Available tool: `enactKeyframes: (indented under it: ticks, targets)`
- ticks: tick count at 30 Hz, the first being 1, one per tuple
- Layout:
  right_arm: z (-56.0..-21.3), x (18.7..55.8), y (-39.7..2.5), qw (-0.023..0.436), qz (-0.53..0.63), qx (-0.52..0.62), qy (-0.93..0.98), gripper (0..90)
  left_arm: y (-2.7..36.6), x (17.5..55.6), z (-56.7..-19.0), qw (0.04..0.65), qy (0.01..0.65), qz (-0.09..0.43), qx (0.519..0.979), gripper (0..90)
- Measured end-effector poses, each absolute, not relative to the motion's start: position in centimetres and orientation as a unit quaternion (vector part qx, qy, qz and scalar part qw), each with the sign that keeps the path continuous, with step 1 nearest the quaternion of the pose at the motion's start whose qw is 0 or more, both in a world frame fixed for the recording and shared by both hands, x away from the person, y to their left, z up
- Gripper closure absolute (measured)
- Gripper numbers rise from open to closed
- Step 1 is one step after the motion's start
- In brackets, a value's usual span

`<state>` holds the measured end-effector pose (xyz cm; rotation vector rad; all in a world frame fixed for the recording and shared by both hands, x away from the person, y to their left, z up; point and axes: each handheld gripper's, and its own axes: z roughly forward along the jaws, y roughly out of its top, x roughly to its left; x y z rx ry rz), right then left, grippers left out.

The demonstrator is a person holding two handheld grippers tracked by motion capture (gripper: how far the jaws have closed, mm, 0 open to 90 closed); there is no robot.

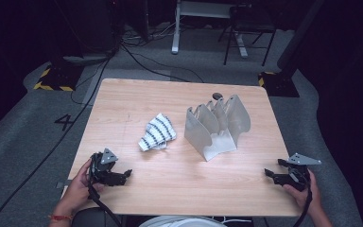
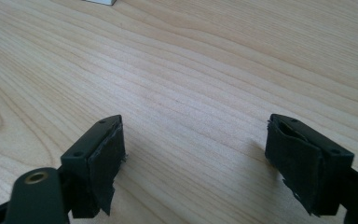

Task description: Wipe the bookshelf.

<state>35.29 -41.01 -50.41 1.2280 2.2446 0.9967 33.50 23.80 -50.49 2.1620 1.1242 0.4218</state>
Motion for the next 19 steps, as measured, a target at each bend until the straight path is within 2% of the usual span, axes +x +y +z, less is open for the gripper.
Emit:
enactKeyframes:
  ticks: [19]
  targets:
    - [-50.41, 35.28, -41.02, 0.196, 0.356, 0.438, 0.802, 20.1, 23.53, 33.71, -50.56, 0.322, 0.439, 0.164, 0.822, 3.6]
